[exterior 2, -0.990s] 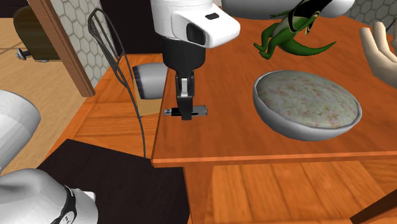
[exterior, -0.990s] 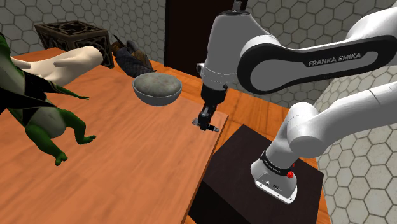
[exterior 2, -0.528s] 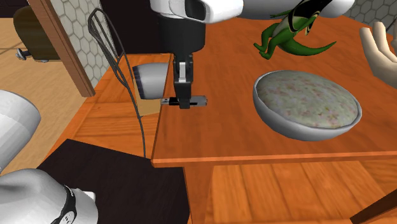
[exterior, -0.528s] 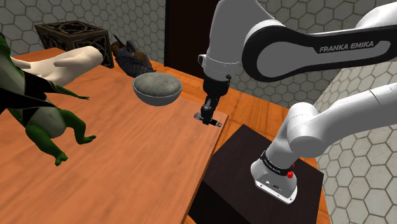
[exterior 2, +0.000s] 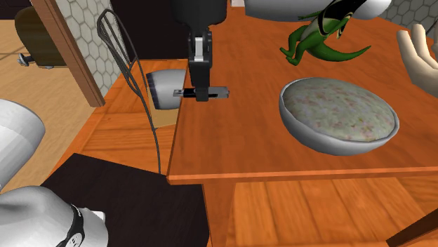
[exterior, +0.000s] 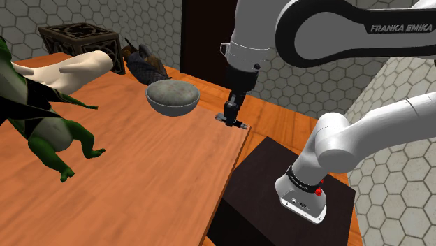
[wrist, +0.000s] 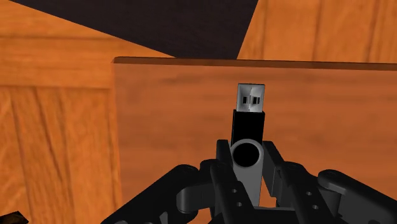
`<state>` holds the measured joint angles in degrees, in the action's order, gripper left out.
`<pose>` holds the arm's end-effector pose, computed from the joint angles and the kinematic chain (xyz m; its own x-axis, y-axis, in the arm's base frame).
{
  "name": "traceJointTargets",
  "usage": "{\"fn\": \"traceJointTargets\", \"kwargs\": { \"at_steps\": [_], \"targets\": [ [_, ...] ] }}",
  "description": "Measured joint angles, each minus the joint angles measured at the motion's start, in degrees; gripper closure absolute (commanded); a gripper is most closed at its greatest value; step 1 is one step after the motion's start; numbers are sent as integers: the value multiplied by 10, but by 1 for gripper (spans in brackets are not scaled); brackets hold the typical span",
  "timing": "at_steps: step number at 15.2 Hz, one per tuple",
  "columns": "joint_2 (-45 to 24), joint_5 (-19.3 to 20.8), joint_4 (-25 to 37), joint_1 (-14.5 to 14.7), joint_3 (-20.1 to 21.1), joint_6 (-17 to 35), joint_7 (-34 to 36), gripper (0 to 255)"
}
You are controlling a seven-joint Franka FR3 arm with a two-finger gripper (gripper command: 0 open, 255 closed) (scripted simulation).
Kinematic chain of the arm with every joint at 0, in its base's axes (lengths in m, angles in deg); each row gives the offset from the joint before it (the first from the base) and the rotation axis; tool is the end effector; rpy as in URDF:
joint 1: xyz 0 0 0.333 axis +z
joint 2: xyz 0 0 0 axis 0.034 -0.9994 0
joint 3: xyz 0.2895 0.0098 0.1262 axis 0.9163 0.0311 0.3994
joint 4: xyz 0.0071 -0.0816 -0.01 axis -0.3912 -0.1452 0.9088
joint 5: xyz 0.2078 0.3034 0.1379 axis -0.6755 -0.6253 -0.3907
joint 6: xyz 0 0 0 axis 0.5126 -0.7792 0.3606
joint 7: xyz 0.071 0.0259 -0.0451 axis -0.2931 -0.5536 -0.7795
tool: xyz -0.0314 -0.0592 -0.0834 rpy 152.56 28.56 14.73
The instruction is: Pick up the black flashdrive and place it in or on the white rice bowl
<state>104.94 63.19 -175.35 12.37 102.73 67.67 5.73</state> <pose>0.2741 0.2348 0.5253 0.9553 0.2946 -0.0244 0.2947 -0.9556 0.0011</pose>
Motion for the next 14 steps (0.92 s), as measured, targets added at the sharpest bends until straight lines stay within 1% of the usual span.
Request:
{"fn": "traceJointTargets", "kwargs": {
  "at_steps": [14],
  "targets": [
    [-13, 16, 116, -8, -17, -104, 4, 255]
  ]
}}
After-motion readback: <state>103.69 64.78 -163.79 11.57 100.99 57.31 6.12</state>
